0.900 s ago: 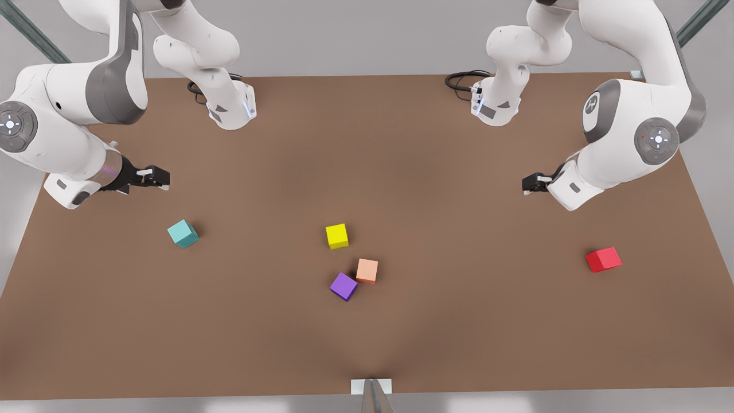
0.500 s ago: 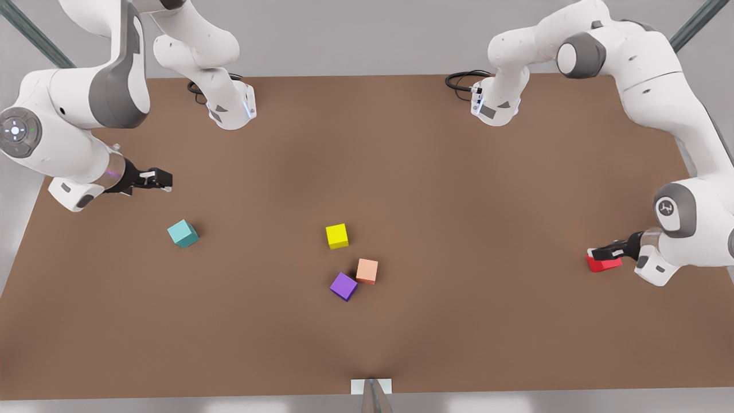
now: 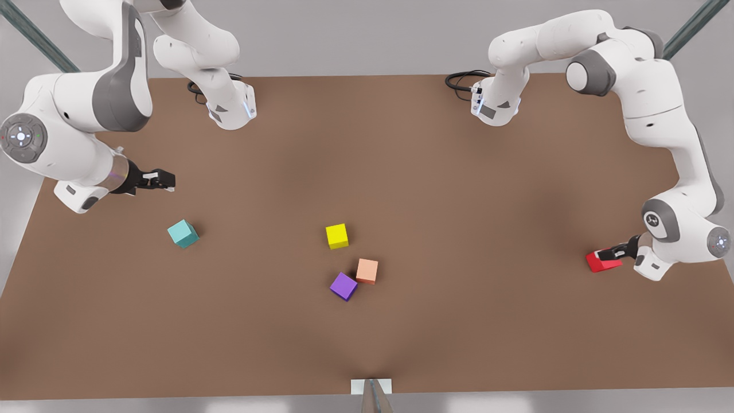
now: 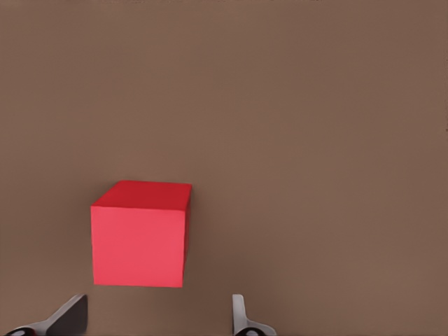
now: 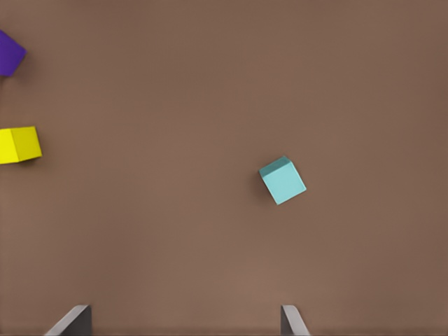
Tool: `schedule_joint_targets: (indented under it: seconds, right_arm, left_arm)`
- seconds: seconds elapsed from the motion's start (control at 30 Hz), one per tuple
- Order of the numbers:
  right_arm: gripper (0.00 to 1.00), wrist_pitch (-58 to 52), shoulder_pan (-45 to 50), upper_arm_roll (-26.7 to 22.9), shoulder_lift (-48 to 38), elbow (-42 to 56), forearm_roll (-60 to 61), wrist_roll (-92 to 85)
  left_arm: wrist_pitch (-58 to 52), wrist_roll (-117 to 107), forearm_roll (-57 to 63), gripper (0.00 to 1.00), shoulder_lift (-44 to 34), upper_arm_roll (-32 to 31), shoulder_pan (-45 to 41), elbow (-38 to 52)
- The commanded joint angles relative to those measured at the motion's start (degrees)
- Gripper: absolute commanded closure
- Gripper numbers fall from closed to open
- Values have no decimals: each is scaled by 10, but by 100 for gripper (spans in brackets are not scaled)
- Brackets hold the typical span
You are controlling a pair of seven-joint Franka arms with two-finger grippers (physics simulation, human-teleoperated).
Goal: Pick up red wooden cube and pass to hand red wooden cube and place in blue wooden cube
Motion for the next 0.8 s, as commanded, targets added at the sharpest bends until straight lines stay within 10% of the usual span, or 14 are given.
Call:
schedule_joint_targets:
  seconds: [0.0, 0.77]
  right_arm:
    - [0, 1, 1, 0, -1, -2, 0, 1]
    - [0, 7, -2, 0, -2, -16, 1, 1]
  left_arm:
    - [48, 84, 1, 0, 1, 0, -1, -2]
    - [86, 82, 2, 0, 45, 30, -18, 3]
